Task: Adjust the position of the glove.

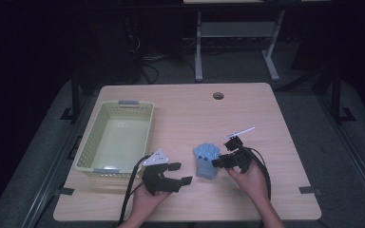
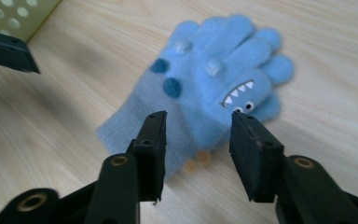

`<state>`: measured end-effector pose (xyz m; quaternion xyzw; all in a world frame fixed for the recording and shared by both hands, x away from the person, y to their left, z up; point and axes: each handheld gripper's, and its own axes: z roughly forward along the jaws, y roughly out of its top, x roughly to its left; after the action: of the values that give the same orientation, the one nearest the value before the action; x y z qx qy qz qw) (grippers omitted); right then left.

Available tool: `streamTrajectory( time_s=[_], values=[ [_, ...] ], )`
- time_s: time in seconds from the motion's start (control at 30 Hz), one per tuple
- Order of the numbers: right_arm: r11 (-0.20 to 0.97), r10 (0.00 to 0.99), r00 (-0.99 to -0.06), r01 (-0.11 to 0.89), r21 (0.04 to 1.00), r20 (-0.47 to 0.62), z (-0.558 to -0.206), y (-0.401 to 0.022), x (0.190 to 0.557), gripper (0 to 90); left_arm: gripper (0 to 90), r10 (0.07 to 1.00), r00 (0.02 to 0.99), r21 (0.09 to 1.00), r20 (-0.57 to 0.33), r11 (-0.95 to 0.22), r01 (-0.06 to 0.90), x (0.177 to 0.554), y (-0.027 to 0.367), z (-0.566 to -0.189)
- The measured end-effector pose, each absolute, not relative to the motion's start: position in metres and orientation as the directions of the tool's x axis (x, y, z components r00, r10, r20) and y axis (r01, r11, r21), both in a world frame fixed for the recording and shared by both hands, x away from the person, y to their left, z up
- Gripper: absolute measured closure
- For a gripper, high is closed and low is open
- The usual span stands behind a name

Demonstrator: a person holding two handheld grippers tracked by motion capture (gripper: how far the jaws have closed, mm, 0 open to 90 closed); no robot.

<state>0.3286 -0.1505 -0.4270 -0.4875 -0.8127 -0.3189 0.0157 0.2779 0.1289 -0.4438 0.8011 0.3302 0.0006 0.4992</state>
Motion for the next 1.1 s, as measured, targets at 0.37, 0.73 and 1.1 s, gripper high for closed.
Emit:
streamTrajectory(
  time_s=[0.37,0.73,1.1],
  values=[
    [0.218,0.770,-0.462,0.838,0.500,0.440,-0.440,-0.165,0.330,42.9,30.6,0.593,0.639,0.679,-0.490,-0.200,0.706,0.311,0.108,-0.457],
    [0.125,0.761,-0.398,0.865,0.486,0.512,-0.452,-0.168,0.330,40.2,31.9,0.591,0.521,0.562,-0.615,-0.136,0.816,0.333,0.098,-0.465],
    [0.092,0.749,-0.376,0.874,0.476,0.546,-0.461,-0.170,0.327,43.7,42.5,0.582,0.493,0.516,-0.647,-0.141,0.845,0.337,0.092,-0.475]
  ],
)
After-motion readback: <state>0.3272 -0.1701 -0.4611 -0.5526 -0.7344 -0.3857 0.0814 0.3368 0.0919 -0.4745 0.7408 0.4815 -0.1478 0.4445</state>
